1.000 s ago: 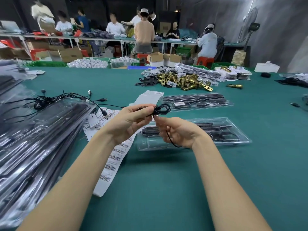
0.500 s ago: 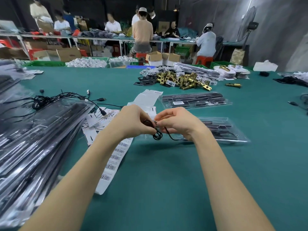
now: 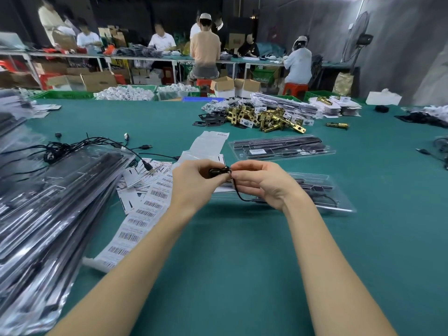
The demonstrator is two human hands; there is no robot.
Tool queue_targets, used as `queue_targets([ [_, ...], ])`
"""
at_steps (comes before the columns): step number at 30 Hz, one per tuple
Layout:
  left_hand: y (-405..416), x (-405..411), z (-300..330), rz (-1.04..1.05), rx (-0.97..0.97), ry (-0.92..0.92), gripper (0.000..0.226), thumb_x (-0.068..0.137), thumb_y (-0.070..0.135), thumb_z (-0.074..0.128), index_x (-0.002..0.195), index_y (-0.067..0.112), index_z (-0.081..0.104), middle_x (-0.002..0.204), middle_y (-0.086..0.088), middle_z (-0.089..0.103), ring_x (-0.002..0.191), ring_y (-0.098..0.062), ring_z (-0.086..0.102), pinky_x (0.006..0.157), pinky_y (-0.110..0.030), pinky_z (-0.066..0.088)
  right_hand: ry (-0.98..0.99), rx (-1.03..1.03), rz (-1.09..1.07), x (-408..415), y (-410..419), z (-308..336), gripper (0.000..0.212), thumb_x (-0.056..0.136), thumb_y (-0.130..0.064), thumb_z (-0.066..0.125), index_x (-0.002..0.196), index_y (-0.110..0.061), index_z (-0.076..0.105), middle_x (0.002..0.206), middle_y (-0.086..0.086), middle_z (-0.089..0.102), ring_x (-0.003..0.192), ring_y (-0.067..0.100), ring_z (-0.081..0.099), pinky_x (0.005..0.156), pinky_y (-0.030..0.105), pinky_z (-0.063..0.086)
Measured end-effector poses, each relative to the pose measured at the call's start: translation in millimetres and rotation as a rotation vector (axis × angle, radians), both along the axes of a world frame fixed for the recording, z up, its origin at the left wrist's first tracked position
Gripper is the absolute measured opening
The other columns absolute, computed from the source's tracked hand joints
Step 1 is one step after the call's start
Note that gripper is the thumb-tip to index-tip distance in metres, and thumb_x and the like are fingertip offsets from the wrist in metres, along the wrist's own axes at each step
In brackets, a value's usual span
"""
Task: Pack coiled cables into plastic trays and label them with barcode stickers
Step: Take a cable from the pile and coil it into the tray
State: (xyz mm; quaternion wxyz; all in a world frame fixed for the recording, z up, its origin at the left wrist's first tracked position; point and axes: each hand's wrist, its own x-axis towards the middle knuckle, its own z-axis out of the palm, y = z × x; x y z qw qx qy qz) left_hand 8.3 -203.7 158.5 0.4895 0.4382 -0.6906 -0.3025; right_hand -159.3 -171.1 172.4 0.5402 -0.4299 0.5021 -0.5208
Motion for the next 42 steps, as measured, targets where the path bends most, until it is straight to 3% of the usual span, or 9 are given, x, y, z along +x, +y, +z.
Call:
queue_targets([
  [5, -1.1, -3.6, -8.1, -0.030, -0.021, 0.050, 0.013, 0.076, 0.011, 0.084, 0.087, 0.018, 0.081, 0.077, 0.009, 0.076, 0.075, -0.002, 0.072, 0.074, -0.015, 0.054, -0.007, -0.040, 0.025, 0.6, 1.7, -2.6, 0.019, 0.082, 0.002, 0.076, 0.091, -0.014, 0.071, 0.083, -0.002, 0.073, 0.075, 0.012, 0.072, 0.068, 0.022, 0.058],
  [11, -4.6, -4.6, -11.1, -0.141, 0.314, 0.406, 0.016, 0.075, 0.004, 0.084, 0.086, 0.014, 0.077, 0.083, -0.003, 0.078, 0.077, -0.010, 0.071, 0.077, -0.018, 0.055, -0.043, -0.013, 0.019, -3.7, 5.3, -6.4, 0.039, 0.082, 0.009, 0.072, 0.085, -0.016, 0.043, 0.087, 0.009, 0.068, 0.072, 0.018, 0.072, 0.067, 0.027, 0.060],
  [14, -4.1, -5.8, -11.3, -0.306, 0.463, 0.534, 0.014, 0.081, -0.001, 0.076, 0.092, 0.008, 0.075, 0.087, -0.008, 0.077, 0.078, -0.014, 0.071, 0.077, -0.020, 0.056, -0.040, -0.021, 0.054, -7.9, 8.1, -11.4, 0.036, 0.081, 0.007, 0.074, 0.088, -0.014, 0.045, 0.094, 0.016, 0.072, 0.081, 0.024, 0.073, 0.071, 0.029, 0.060],
  [19, -4.6, 1.4, -11.8, -0.524, 0.649, 0.521, 0.017, 0.090, 0.005, 0.065, 0.104, 0.006, 0.072, 0.097, -0.006, 0.075, 0.087, -0.008, 0.070, 0.082, -0.015, 0.055, 0.017, -0.070, 0.142, -14.1, 8.6, -15.8, 0.049, 0.076, 0.000, 0.080, 0.117, -0.017, 0.058, 0.099, 0.016, 0.070, 0.082, 0.027, 0.069, 0.088, 0.039, 0.059],
  [25, -9.4, 12.7, -0.8, -0.644, 0.646, 0.359, 0.025, 0.099, 0.009, 0.054, 0.118, 0.000, 0.067, 0.109, -0.007, 0.071, 0.098, -0.010, 0.066, 0.097, -0.020, 0.052, 0.237, -0.266, 0.122, -10.0, 7.6, -11.5, 0.030, 0.079, 0.000, 0.080, 0.105, -0.014, 0.073, 0.097, 0.010, 0.071, 0.080, 0.019, 0.068, 0.076, 0.030, 0.057],
  [29, -11.2, 14.7, 9.8, -0.609, 0.585, 0.239, 0.022, 0.100, 0.015, 0.055, 0.107, 0.002, 0.072, 0.103, -0.010, 0.073, 0.093, -0.011, 0.066, 0.092, -0.021, 0.054, 0.436, -0.296, 0.046, -8.0, 7.1, -3.2, 0.027, 0.075, -0.009, 0.085, 0.097, -0.023, 0.076, 0.101, 0.010, 0.074, 0.082, 0.016, 0.071, 0.080, 0.035, 0.060],
  [33, -9.6, 12.1, 11.5, -0.529, 0.580, 0.230, 0.021, 0.096, 0.016, 0.062, 0.107, 0.001, 0.073, 0.094, -0.008, 0.074, 0.081, -0.008, 0.068, 0.078, -0.014, 0.054, 0.535, -0.308, 0.012, -4.0, 9.4, 0.5, 0.026, 0.077, -0.014, 0.086, 0.099, -0.025, 0.077, 0.094, 0.000, 0.076, 0.070, 0.010, 0.070, 0.067, 0.021, 0.054],
  [38, -8.7, 6.9, 12.3, -0.338, 0.632, 0.314, 0.004, 0.093, 0.013, 0.067, 0.092, 0.015, 0.064, 0.085, -0.010, 0.069, 0.060, -0.012, 0.063, 0.067, -0.017, 0.057, 0.760, -0.406, 0.032, -0.6, 13.5, 7.3, 0.041, 0.075, -0.017, 0.086, 0.112, -0.028, 0.070, 0.106, -0.009, 0.070, 0.090, -0.005, 0.065, 0.080, 0.005, 0.044],
  [42, -6.2, 3.2, 9.6, -0.303, 0.728, 0.313, 0.010, 0.096, 0.017, 0.064, 0.087, 0.013, 0.062, 0.078, -0.008, 0.068, 0.052, -0.010, 0.056, 0.056, -0.014, 0.051, 0.843, -0.401, 0.089, -0.4, 15.6, 1.4, 0.049, 0.077, -0.008, 0.082, 0.118, -0.028, 0.067, 0.105, -0.003, 0.070, 0.091, 0.006, 0.067, 0.080, 0.006, 0.045],
])
